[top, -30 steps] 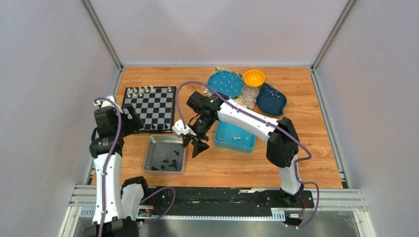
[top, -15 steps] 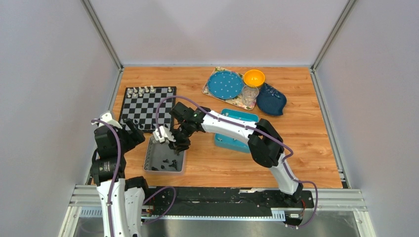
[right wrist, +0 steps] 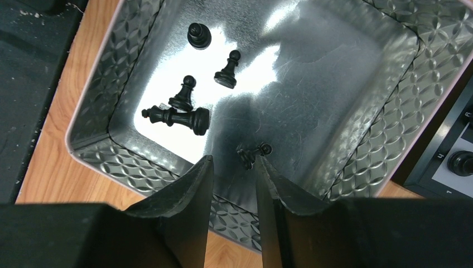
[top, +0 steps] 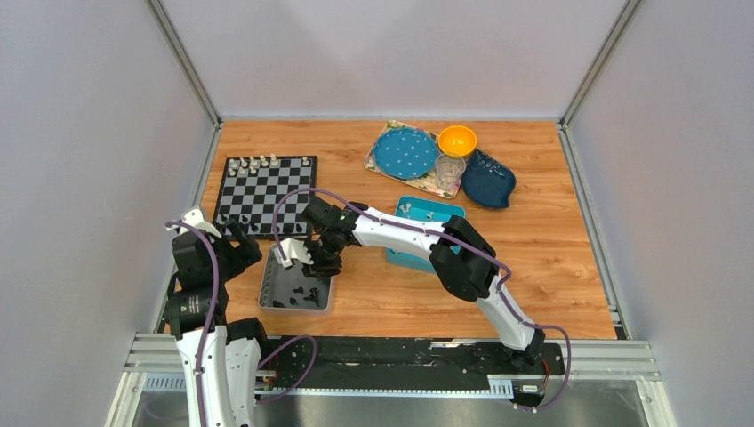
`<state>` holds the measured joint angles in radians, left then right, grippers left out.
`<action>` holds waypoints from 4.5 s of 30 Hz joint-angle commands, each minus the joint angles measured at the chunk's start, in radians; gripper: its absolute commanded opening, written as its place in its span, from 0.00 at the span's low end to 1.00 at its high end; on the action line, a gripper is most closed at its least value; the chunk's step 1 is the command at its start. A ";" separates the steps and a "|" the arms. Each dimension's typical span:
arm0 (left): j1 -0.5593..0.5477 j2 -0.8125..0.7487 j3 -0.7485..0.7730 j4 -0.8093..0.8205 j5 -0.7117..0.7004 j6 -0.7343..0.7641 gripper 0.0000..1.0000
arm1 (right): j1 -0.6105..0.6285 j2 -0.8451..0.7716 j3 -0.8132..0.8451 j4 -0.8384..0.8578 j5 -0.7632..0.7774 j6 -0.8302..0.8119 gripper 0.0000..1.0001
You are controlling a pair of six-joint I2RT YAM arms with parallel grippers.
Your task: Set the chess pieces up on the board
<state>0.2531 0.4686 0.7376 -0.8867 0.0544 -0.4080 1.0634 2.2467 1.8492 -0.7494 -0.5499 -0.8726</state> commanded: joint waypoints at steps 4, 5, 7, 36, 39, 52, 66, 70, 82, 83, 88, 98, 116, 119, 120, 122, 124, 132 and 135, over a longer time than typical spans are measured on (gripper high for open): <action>0.008 -0.007 -0.004 0.011 0.005 -0.014 0.90 | 0.017 0.011 0.031 0.015 0.067 -0.020 0.37; 0.008 -0.008 -0.006 0.011 0.007 -0.012 0.90 | 0.017 0.011 0.030 0.010 0.071 -0.023 0.37; 0.008 -0.010 -0.009 0.014 0.012 -0.015 0.90 | 0.017 0.008 0.025 0.002 0.079 -0.029 0.36; 0.008 -0.013 -0.035 0.023 0.071 -0.026 0.90 | 0.004 -0.108 -0.140 -0.047 0.122 -0.051 0.32; 0.008 -0.013 -0.043 0.025 0.097 -0.025 0.90 | 0.004 -0.105 -0.139 -0.053 0.125 -0.052 0.29; 0.008 -0.016 -0.125 0.078 0.237 -0.090 0.88 | 0.004 -0.085 -0.139 -0.047 0.120 -0.029 0.28; 0.008 -0.031 -0.190 0.147 0.329 -0.242 0.87 | -0.002 -0.098 -0.134 -0.048 0.091 -0.008 0.10; 0.008 -0.054 -0.240 0.193 0.390 -0.345 0.82 | -0.032 -0.122 -0.107 -0.050 0.000 0.067 0.05; 0.008 -0.097 -0.480 0.555 0.659 -0.632 0.71 | -0.147 -0.191 -0.071 0.045 -0.272 0.426 0.04; 0.008 -0.099 -0.498 0.613 0.695 -0.652 0.70 | -0.154 -0.196 -0.077 0.062 -0.286 0.457 0.04; 0.008 -0.091 -0.592 0.767 0.783 -0.745 0.68 | -0.178 -0.200 -0.102 0.165 -0.363 0.619 0.04; -0.020 -0.081 -0.636 0.882 0.831 -0.799 0.58 | -0.183 -0.168 -0.122 0.265 -0.420 0.793 0.04; -0.060 -0.073 -0.672 0.960 0.808 -0.848 0.42 | -0.183 -0.137 -0.137 0.354 -0.390 0.943 0.04; -0.060 -0.068 -0.675 0.970 0.809 -0.856 0.37 | -0.184 -0.136 -0.140 0.361 -0.381 0.952 0.04; -0.061 -0.067 -0.675 0.971 0.809 -0.859 0.37 | -0.186 -0.136 -0.143 0.361 -0.378 0.960 0.04; -0.061 -0.067 -0.675 0.976 0.809 -0.861 0.34 | -0.189 -0.133 -0.145 0.369 -0.374 0.968 0.04; -0.061 -0.064 -0.675 0.982 0.811 -0.864 0.28 | -0.189 -0.131 -0.146 0.372 -0.370 0.974 0.04; -0.064 -0.047 -0.664 0.971 0.805 -0.830 0.04 | -0.189 -0.131 -0.156 0.378 -0.366 0.982 0.21; -0.063 -0.033 -0.614 0.828 0.773 -0.735 0.01 | -0.192 -0.148 -0.166 0.375 -0.348 0.972 0.41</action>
<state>0.1959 0.4198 0.0692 0.0509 0.8513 -1.2476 0.8776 2.1105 1.6970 -0.4194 -0.9138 0.0959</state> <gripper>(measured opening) 0.065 0.329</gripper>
